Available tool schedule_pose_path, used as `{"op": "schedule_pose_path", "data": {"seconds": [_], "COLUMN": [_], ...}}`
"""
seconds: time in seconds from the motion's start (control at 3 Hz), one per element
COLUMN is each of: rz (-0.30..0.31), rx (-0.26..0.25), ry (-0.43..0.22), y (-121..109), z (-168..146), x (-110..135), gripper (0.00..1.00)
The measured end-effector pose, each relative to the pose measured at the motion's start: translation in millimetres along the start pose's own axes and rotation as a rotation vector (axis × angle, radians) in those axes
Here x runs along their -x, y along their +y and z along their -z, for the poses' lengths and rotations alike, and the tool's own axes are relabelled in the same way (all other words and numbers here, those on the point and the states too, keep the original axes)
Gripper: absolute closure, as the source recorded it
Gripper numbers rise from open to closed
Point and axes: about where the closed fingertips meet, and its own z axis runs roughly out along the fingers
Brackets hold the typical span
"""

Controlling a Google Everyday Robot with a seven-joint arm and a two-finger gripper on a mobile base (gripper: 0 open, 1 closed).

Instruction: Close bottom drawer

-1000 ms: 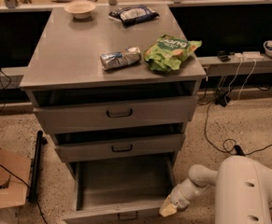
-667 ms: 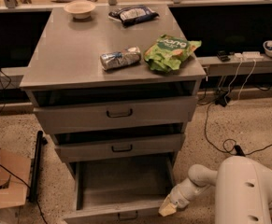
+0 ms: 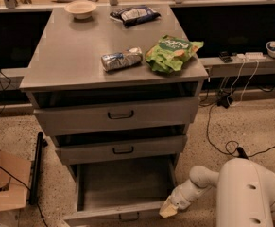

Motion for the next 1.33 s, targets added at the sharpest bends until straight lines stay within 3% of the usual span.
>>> {"op": "schedule_pose_path", "data": {"seconds": [1.33], "rz": [0.015], "rx": [-0.016], "ry": [-0.004], "y": [-5.0], "z": [-1.7], "x": [6.0], "gripper": [1.0]}}
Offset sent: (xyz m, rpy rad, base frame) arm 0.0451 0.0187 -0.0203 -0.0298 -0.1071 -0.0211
